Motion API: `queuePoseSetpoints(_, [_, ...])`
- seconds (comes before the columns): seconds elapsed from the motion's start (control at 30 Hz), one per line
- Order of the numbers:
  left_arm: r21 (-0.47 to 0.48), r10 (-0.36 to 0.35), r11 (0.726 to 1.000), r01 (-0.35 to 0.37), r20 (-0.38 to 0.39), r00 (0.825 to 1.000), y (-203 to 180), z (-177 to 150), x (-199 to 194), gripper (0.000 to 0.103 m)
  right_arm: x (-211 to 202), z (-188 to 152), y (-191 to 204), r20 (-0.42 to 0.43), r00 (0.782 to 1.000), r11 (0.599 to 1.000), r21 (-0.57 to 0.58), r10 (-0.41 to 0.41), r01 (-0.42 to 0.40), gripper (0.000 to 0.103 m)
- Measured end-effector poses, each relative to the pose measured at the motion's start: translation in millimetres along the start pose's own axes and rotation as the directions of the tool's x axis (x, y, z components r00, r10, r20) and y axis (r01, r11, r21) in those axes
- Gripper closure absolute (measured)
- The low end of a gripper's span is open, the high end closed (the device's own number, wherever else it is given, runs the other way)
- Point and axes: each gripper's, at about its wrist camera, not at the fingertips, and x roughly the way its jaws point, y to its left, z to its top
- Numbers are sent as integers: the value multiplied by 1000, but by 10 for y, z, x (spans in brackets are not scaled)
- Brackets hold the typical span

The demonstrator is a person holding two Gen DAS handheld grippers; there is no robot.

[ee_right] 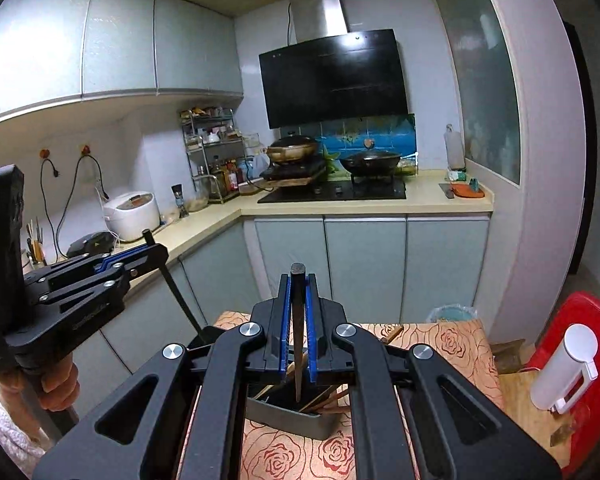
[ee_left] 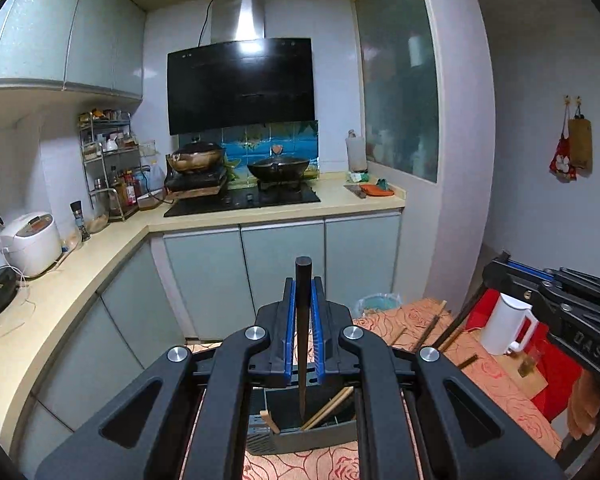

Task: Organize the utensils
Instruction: 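Lift both black chopsticks and carry them over the caddy with both tools, then open both tools to drop the black chopsticks into the caddy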

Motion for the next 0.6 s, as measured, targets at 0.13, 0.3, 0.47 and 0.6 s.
queuePoseSetpoints(0.13, [-13, 13, 1000, -14, -39, 999, 42, -116, 253, 96, 138, -53, -28, -34, 999, 1000, 9, -2, 2, 96])
queuePoseSetpoints(0.3, [-34, 14, 999, -18, -90, 996, 129, -293, 470, 96, 310, -171, -70, -95, 995, 999, 32, 12, -9, 96])
queuePoseSetpoints(0.47, [-32, 20, 999, -24, -121, 992, 161, -462, 576, 96, 496, -302, -25, -153, 988, 999, 31, 26, -21, 96])
queuePoseSetpoints(0.6, [-38, 25, 999, -31, -141, 990, 203, -548, 612, 96, 583, -365, 31, -176, 984, 999, 27, 29, -25, 95])
